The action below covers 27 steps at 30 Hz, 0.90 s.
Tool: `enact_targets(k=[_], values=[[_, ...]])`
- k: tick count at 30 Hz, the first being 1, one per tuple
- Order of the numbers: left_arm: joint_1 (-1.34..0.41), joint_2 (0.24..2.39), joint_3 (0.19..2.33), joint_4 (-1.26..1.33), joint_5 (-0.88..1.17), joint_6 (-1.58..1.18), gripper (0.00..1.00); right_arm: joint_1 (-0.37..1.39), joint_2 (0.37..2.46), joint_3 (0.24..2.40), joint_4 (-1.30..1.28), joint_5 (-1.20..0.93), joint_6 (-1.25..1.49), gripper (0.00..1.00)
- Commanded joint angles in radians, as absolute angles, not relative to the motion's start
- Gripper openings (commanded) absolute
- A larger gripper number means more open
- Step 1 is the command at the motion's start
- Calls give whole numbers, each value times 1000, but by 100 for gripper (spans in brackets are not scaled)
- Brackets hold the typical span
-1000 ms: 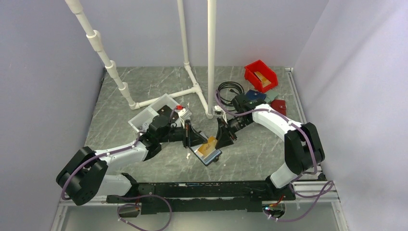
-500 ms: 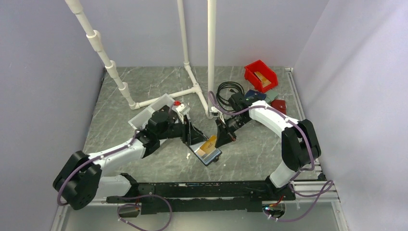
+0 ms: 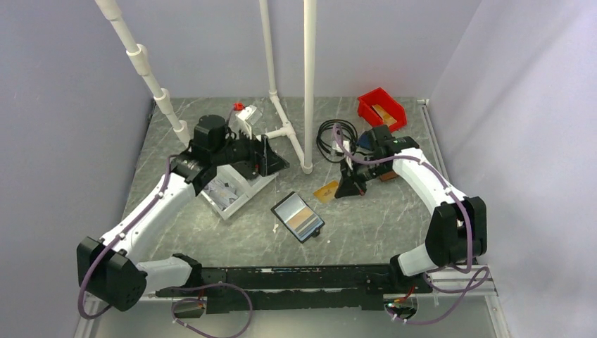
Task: Take the credit cards out of the card holder
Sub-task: Place the credit card in the storage box.
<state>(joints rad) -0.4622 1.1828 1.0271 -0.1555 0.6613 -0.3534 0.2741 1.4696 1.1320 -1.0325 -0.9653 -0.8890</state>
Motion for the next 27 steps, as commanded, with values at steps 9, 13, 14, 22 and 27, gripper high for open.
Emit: enact_targets(k=[9, 13, 14, 22, 27], values=[[-269, 1399, 1070, -319, 749, -268, 99, 57, 1426, 1110, -964, -925, -864, 0], [-257, 1407, 1087, -373, 683, -242, 99, 5, 1430, 1106, -939, -914, -841, 0], [-256, 1401, 1082, -374, 659, -240, 99, -30, 1431, 1106, -931, -910, -835, 0], [-255, 1319, 1069, -414, 513, -187, 99, -154, 1423, 1100, -877, -902, -782, 0], [-254, 1303, 1072, -429, 474, -173, 99, -170, 1416, 1089, -817, -875, -729, 0]])
